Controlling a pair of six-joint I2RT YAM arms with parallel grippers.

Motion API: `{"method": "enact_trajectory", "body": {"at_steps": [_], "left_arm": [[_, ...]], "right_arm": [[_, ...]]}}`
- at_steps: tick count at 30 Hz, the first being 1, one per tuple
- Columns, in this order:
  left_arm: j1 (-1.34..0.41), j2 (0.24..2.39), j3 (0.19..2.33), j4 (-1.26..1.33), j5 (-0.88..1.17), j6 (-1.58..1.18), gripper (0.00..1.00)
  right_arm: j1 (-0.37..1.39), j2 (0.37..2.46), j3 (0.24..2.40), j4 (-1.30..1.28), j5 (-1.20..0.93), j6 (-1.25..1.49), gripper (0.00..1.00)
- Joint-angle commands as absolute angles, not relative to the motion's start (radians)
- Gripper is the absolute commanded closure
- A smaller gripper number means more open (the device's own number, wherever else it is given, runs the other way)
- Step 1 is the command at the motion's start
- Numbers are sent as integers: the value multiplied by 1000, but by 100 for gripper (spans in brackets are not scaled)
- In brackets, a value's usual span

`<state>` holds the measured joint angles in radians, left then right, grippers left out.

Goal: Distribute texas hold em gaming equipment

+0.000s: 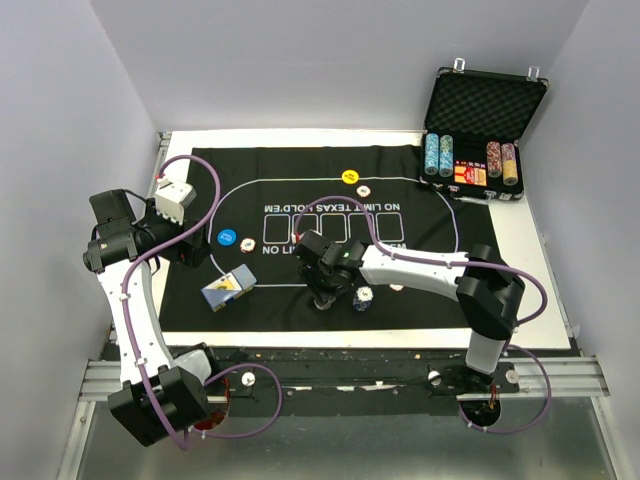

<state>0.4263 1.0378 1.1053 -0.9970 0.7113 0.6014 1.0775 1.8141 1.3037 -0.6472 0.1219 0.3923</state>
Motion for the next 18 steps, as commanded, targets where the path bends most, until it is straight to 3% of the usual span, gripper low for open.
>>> {"method": "enact_trajectory", "body": {"at_steps": [1, 11, 18], "left_arm": [[434, 1026, 1114, -1000, 713, 606, 1], [434, 1017, 1097, -993, 713, 606, 1], [436, 1017, 1092, -992, 727, 601, 1]], "right_arm": [[1085, 1818, 1371, -701, 152, 388, 72], [1085, 1861, 1529, -805, 192, 336, 72], [1072, 2090, 1816, -842, 167, 252, 72]]}}
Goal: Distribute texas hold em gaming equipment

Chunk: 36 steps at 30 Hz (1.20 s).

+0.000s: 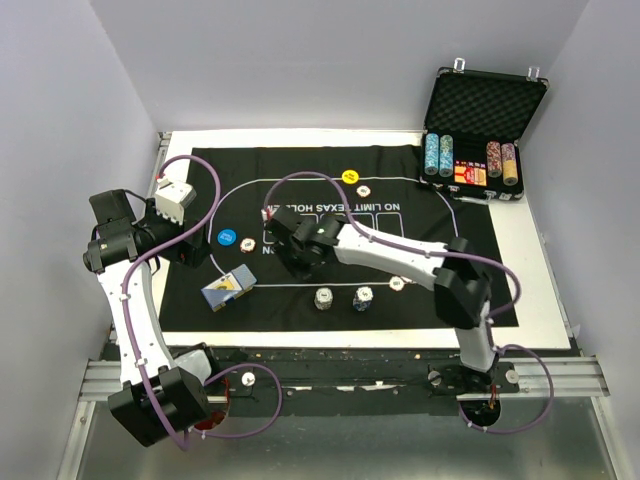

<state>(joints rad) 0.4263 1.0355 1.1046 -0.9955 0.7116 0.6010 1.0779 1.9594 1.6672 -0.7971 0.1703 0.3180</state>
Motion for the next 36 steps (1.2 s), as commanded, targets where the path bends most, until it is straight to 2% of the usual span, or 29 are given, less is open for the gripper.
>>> {"method": "enact_trajectory", "body": {"at_steps": [1, 5, 12, 19, 31, 34, 35, 36], "left_arm": [[436, 1016, 1091, -991, 729, 601, 1], [436, 1014, 1085, -989, 729, 601, 1], [436, 1015, 1092, -989, 755, 589, 1], [436, 1026, 1104, -996, 764, 589, 1], [437, 1038, 1098, -988, 772, 580, 1], [437, 1045, 1097, -985, 769, 580, 1], [437, 1046, 1098, -986, 767, 578, 1], [437, 1045, 1098, -986, 767, 581, 1]], "right_arm": [[1069, 2136, 1865, -853, 155, 239, 72], [1058, 2302, 2089, -887, 137, 207, 72], [1049, 2511, 2324, -900, 80, 199, 71], [1034, 2571, 2345, -824, 64, 227, 70], [1023, 2628, 2402, -773, 29, 239, 63], [1023, 2634, 2404, -762, 18, 242, 55], [1023, 2635, 2407, -762, 18, 242, 50], [1023, 2638, 2405, -762, 17, 245, 41]]}}
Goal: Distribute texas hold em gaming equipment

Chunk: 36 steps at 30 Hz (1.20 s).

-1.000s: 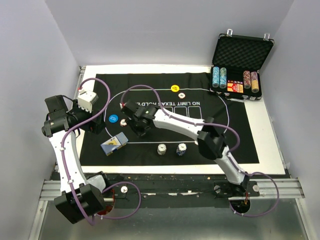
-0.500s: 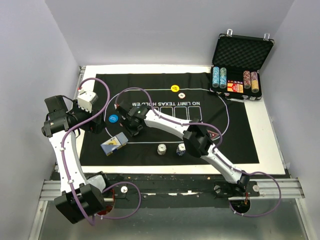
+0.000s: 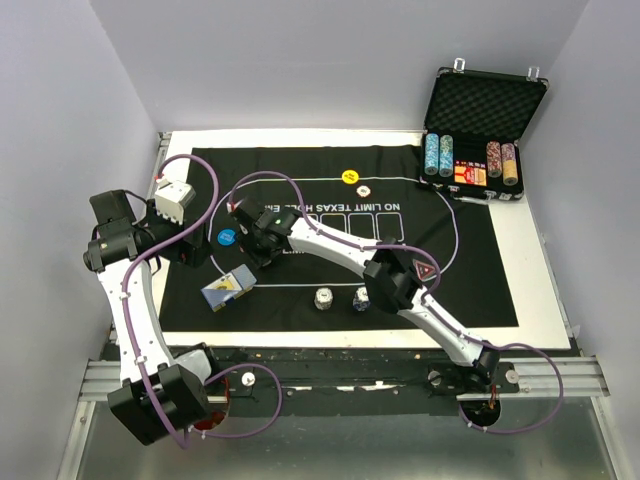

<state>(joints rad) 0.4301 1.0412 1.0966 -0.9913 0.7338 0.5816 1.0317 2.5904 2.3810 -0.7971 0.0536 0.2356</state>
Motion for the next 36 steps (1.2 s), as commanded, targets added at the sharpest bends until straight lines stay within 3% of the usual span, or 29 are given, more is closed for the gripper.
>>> {"method": "enact_trajectory", "body": {"at_steps": [1, 13, 27, 36], "left_arm": [[436, 1045, 1097, -988, 769, 581, 1], [437, 1042, 1092, -994, 775, 577, 1], [437, 1055, 1089, -1023, 752, 630, 1], [437, 1054, 1089, -1020, 752, 630, 1]], "right_arm": [[1023, 2638, 2401, -762, 18, 245, 38], [994, 2472, 2321, -739, 107, 236, 30], [976, 1996, 1663, -655, 106, 252, 10], [995, 1885, 1471, -683, 69, 255, 3]]}}
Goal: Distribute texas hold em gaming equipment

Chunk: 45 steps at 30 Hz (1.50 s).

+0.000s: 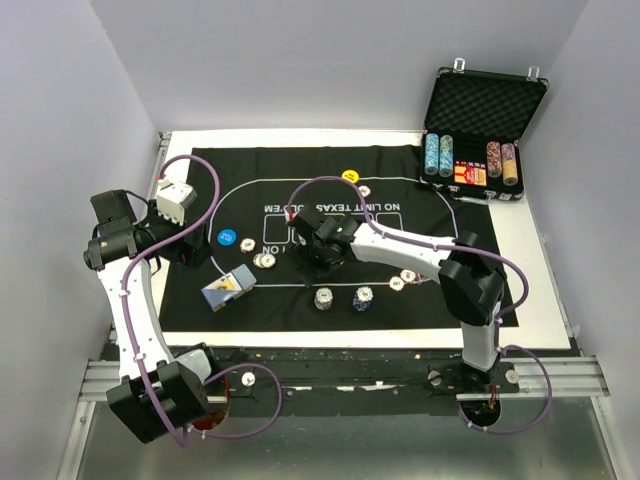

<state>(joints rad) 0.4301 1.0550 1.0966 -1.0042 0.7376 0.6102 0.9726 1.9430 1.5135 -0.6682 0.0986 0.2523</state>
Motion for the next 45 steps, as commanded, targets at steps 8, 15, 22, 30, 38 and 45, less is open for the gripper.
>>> {"method": "enact_trajectory", "body": {"at_steps": [8, 15, 22, 30, 38, 45], "left_arm": [[437, 1058, 1078, -1016, 746, 626, 1], [437, 1051, 1071, -1012, 739, 627, 1], [437, 1046, 1069, -1011, 741, 624, 1], [437, 1037, 1071, -1012, 739, 623, 1], [437, 1034, 1071, -1011, 733, 624, 1], [437, 1035, 1072, -1011, 730, 624, 1]], "right_arm": [[1051, 1878, 1419, -681, 77, 282, 7], [1077, 1859, 1388, -693, 106, 308, 11], [1081, 1835, 1345, -677, 115, 327, 22], [1081, 1844, 1327, -657, 121, 330, 39], [1081, 1832, 1321, -643, 136, 333, 50], [1080, 1792, 1364, -666, 181, 324, 55]]}}
